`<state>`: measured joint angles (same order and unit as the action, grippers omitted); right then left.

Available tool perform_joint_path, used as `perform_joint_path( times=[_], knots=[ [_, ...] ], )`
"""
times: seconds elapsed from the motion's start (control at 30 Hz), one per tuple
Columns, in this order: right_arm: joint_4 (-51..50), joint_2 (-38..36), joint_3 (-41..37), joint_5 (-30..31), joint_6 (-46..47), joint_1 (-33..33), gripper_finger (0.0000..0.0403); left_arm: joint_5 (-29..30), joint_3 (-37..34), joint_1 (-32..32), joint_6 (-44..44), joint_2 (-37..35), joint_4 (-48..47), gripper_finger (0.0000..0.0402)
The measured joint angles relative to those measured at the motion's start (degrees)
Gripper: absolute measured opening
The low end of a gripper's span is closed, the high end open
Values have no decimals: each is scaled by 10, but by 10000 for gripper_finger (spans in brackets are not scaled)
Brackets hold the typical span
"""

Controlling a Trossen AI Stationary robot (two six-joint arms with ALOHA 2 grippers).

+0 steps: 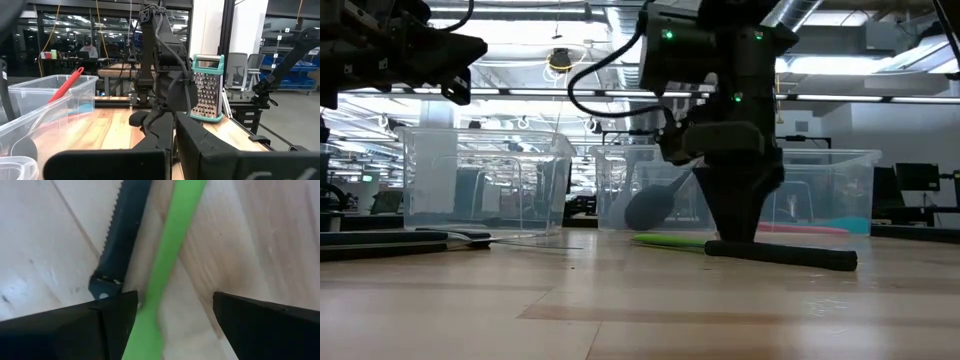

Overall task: Pick & Place Kitchen Items
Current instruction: Put the green spatula into the top right transparent bin

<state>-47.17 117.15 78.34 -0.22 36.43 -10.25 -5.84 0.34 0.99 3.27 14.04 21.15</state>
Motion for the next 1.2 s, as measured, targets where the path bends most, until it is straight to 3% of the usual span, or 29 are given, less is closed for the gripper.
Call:
perform_joint_path(
  times=[0.27, 0.57, 0.77, 1.0, 1.2],
  knots=[
    [2, 0, -4, -12, 27, -21, 255, 0, 0, 0, 0, 0, 0, 2],
    [9, -4, -42, -113, 43, -43, 255, 0, 0, 0, 0, 0, 0, 2],
    [13, -4, -45, -111, 44, -44, 250, 0, 0, 0, 0, 0, 0, 2],
    [4, -4, -45, -70, 37, -41, 176, 0, 0, 0, 0, 0, 0, 2],
    [11, -4, -46, -71, 27, -41, 117, 0, 0, 0, 0, 0, 3, 2]
  ],
)
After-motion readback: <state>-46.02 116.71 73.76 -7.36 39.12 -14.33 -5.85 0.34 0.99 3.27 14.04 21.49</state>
